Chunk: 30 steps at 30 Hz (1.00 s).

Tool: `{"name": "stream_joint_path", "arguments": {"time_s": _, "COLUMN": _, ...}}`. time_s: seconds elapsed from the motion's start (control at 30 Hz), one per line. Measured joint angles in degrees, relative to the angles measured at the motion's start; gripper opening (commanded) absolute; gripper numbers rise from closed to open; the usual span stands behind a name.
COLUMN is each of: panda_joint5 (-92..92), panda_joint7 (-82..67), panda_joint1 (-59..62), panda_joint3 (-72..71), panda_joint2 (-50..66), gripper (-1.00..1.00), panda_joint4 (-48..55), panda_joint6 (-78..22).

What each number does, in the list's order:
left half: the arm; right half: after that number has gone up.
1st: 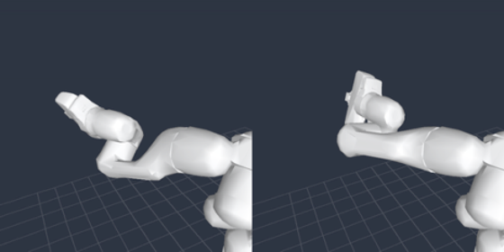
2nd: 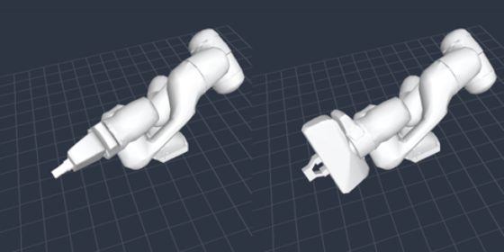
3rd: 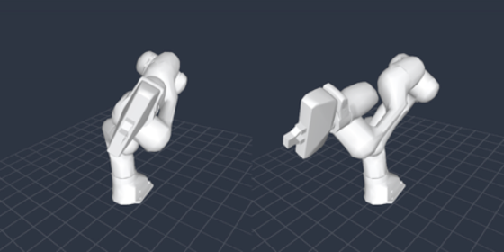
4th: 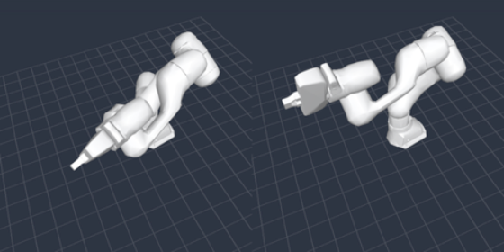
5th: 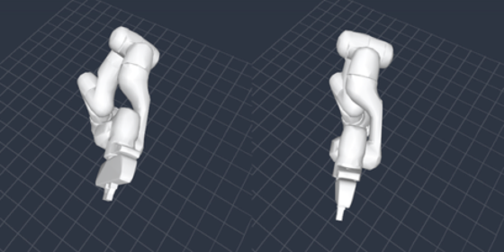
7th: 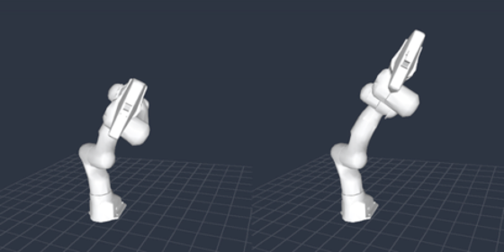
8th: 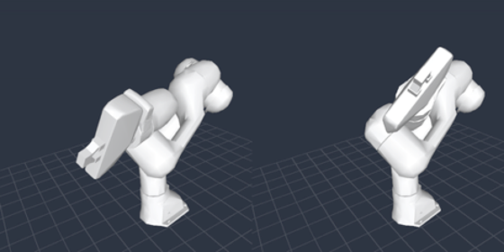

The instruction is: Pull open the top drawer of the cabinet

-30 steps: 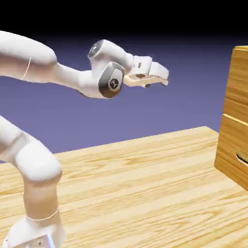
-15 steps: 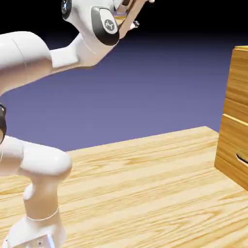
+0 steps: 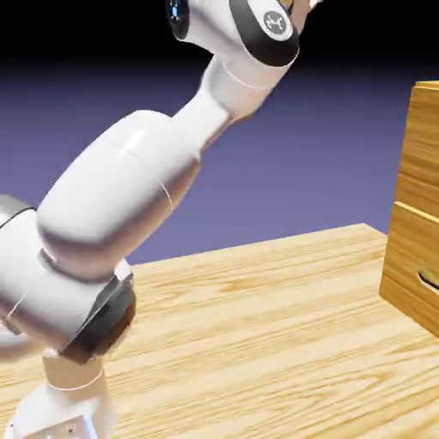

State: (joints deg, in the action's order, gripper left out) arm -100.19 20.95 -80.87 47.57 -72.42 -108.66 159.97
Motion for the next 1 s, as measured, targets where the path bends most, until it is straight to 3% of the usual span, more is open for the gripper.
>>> {"name": "stream_joint_path", "arguments": {"time_s": 0.73, "panda_joint5": -54.2, "panda_joint7": -11.6, "panda_joint1": -43.4, "panda_joint3": 25.8, "panda_joint2": -21.5, "gripper": 0.00, "panda_joint4": 28.3, "panda_joint6": -7.6}}
{"name": "stream_joint_path", "arguments": {"time_s": 1.0, "panda_joint5": -50.8, "panda_joint7": -17.1, "panda_joint1": -52.4, "panda_joint3": 25.2, "panda_joint2": -20.5, "gripper": 0.00, "panda_joint4": 42.9, "panda_joint6": -2.4}}
